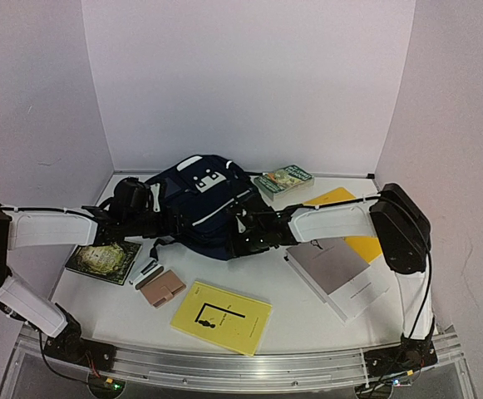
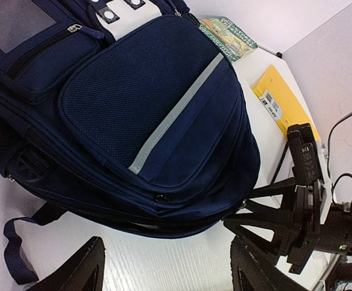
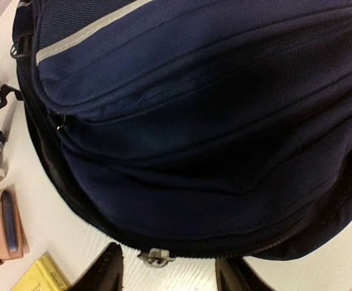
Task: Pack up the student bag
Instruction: Unzip the student bag at the center of the board.
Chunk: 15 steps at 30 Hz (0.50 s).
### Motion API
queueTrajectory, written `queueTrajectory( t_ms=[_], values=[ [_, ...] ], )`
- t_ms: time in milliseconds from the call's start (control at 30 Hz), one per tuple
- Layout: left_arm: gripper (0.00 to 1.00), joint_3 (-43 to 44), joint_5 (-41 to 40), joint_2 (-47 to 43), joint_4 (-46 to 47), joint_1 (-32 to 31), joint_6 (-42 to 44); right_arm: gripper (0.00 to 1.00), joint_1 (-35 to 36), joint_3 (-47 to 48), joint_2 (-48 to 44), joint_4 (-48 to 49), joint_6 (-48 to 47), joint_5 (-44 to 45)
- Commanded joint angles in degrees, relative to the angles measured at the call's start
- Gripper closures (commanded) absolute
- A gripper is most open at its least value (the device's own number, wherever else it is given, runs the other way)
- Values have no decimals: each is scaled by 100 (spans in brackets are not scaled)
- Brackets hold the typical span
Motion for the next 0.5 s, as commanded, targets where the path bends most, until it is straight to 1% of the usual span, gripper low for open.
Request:
queueTrajectory(
  t_ms=[0, 67, 133, 233, 367, 467],
  values=[
    [29, 217, -149, 50, -65, -6, 65, 63, -30, 194, 227, 156, 98, 414],
    [29, 304, -181, 95, -191, -6, 187, 74, -38, 101, 154, 136, -52, 226],
    [28, 403, -209, 163, -326, -5, 385, 82, -41, 15, 8, 134, -275, -110],
    [25, 613, -218, 333, -664, 25, 691, 87, -71, -107, -255, 123, -614, -408],
    [24, 756, 123, 478, -820, 82, 1145, 99, -215, -277, -523, 127, -927, -648],
    [26, 797, 381, 550, -807, 130, 1509, 100, -361, -342, -595, 114, -1021, -918]
  ],
)
